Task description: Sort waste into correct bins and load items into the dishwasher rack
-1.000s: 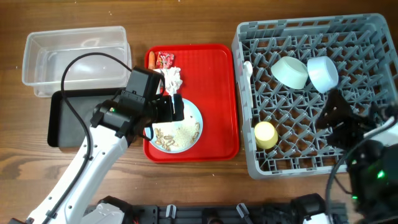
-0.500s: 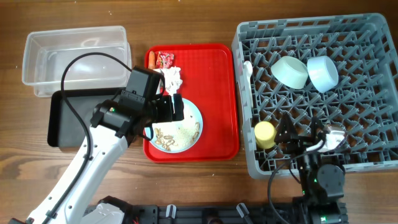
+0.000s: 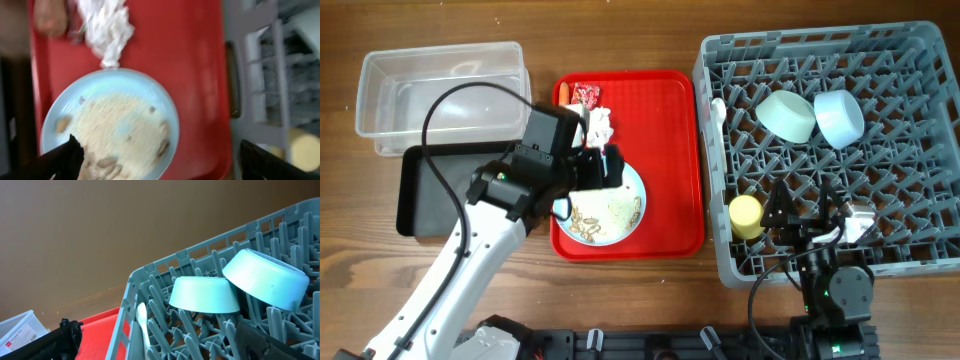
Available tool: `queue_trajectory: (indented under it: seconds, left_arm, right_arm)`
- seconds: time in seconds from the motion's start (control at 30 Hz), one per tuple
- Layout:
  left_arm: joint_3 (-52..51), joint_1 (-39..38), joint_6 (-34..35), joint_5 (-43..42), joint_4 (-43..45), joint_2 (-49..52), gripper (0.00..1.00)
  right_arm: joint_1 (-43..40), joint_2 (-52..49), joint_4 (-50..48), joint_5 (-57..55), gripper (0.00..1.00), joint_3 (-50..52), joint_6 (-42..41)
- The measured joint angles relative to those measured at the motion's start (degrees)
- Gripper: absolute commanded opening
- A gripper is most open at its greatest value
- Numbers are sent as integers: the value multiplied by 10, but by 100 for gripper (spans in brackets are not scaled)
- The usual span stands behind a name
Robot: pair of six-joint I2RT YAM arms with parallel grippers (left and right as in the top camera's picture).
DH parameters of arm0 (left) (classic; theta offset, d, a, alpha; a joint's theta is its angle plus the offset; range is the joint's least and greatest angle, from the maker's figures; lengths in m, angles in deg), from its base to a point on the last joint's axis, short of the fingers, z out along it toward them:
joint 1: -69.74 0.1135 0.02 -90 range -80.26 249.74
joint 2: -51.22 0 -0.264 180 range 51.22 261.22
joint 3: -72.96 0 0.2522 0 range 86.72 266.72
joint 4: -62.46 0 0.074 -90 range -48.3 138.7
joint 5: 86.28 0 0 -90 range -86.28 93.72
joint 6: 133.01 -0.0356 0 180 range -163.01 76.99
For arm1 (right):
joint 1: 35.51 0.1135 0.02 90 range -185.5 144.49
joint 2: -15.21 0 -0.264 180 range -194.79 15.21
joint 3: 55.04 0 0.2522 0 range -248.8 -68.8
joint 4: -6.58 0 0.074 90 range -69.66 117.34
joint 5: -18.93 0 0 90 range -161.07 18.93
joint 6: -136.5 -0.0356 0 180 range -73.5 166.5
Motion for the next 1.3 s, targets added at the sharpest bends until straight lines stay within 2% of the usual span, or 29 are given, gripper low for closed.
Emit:
queue_trajectory:
  seconds: [0.07, 0.17, 0.23, 0.33, 0.47, 0.53, 0.63, 0.67, 0.77, 0.87, 1.03, 1.13, 1.2, 1.23, 1.27, 1.3]
  left_arm:
    - [1, -13, -6, -1, 59, 21, 64]
    - [1, -38, -11, 22, 115, 90, 66]
    - [1, -47, -11, 64, 164, 143, 70]
    - [1, -46, -13, 145, 226, 217, 70]
    - [1, -36, -13, 206, 266, 290, 72]
    - [1, -28, -13, 221, 284, 321, 51]
    - [1, -20, -11, 227, 312, 345, 11]
    - [0, -18, -12, 227, 325, 348, 4]
    - [3, -19, -14, 223, 342, 348, 4]
    - [23, -19, -13, 207, 274, 338, 4]
    - [61, -2, -10, 193, 164, 195, 4]
    - [73, 57, -4, 195, 147, 113, 4]
    - [75, 96, -3, 213, 162, 106, 19]
    - [75, 120, -3, 222, 174, 111, 32]
    - [75, 150, 0, 230, 202, 122, 55]
    - [75, 175, -4, 235, 232, 137, 61]
  right_arm:
    - [0, 0, 0, 0, 100, 0, 0]
    - [0, 0, 0, 0, 100, 0, 0]
    - [0, 0, 0, 0, 100, 0, 0]
    - [0, 0, 0, 0, 100, 0, 0]
    - [0, -1, 0, 0, 100, 0, 0]
    - [0, -1, -1, 0, 100, 0, 0]
    - [0, -1, -1, 0, 100, 0, 0]
    - [0, -1, -1, 0, 100, 0, 0]
    - [0, -1, 0, 0, 100, 0, 0]
    - [0, -1, -1, 0, 100, 0, 0]
    - [0, -1, -1, 0, 100, 0, 0]
    - [0, -1, -1, 0, 100, 0, 0]
    - [0, -1, -1, 0, 99, 0, 0]
    - [0, -1, -1, 0, 100, 0, 0]
    - [0, -1, -1, 0, 100, 0, 0]
    - [0, -1, -1, 0, 100, 0, 0]
